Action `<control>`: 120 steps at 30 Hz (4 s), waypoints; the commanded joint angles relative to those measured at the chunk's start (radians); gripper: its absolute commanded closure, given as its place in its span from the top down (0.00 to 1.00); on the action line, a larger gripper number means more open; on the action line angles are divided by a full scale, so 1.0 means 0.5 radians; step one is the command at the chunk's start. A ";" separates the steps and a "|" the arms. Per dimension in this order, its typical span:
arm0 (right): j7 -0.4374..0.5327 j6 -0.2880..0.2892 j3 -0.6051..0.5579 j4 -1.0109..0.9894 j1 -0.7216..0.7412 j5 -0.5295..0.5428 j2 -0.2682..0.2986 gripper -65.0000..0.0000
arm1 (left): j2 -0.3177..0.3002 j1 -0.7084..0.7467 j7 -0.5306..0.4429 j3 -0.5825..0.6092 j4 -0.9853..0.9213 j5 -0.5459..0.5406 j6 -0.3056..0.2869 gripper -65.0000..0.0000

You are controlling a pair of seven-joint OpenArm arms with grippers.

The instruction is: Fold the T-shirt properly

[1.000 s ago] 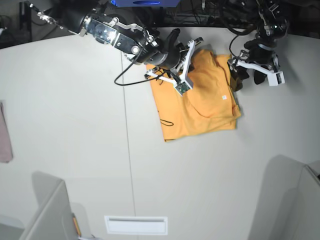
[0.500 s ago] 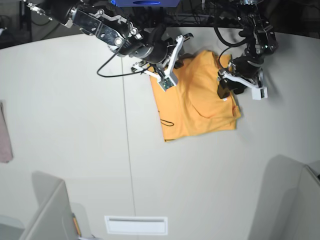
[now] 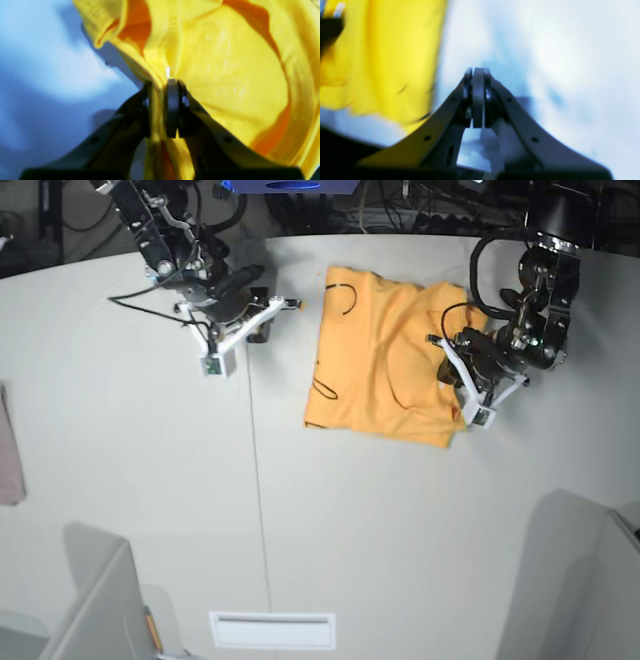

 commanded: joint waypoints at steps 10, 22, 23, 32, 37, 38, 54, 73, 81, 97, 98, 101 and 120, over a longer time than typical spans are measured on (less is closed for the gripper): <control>0.147 0.010 0.555 0.023 -0.199 0.023 -0.054 0.00 | -0.156 -0.642 0.026 1.022 0.026 0.222 -0.037 0.00; 0.144 0.010 0.945 0.023 -0.334 0.023 -0.174 0.00 | -0.024 -0.768 -0.407 1.443 0.011 1.361 -0.762 0.00; 0.144 0.010 0.948 0.023 -0.341 0.023 -0.189 0.00 | 0.003 -0.778 -0.401 1.440 0.011 1.355 -0.780 0.00; 0.141 0.010 1.000 0.023 -0.344 0.020 -0.269 0.00 | 0.157 -0.851 -0.419 1.464 -0.035 1.379 -0.792 0.00; 0.144 0.010 1.007 0.023 -0.334 0.020 -0.318 0.00 | 0.218 -0.983 -0.634 1.532 -0.201 1.379 -0.847 0.00; 0.144 0.010 1.000 0.023 -0.331 0.020 -0.318 0.00 | 0.218 -1.011 -0.695 1.553 -0.231 1.376 -0.854 0.00; 0.144 0.010 1.000 0.020 -0.331 0.020 -0.318 0.00 | 0.276 -1.078 -0.612 1.553 -0.372 1.376 -0.878 0.00; 0.172 0.016 1.000 0.032 -0.328 0.017 -0.303 0.00 | 0.280 -1.287 -0.299 1.231 0.226 1.345 -0.878 0.85; 0.822 0.446 0.994 0.039 -0.586 0.004 -0.226 0.00 | 0.276 -0.461 -0.158 -0.021 0.809 1.075 -0.878 0.33; 2.492 0.495 0.755 -0.004 -1.587 -1.159 -0.272 0.00 | 0.145 1.331 -2.432 -0.696 0.530 1.072 -0.866 0.00; 2.572 0.495 0.755 -0.029 -1.636 -1.177 -0.287 0.00 | 0.148 1.417 -2.555 -0.696 0.462 1.072 -0.866 0.00; 2.645 0.495 0.746 -0.127 -1.731 -1.177 -0.345 0.00 | 0.175 1.595 -2.834 -0.656 0.263 1.072 -0.866 0.00; 2.627 0.495 0.488 -2.235 -1.151 -1.171 -0.447 0.00 | 0.393 1.392 -3.460 0.102 -1.790 1.075 -0.307 0.00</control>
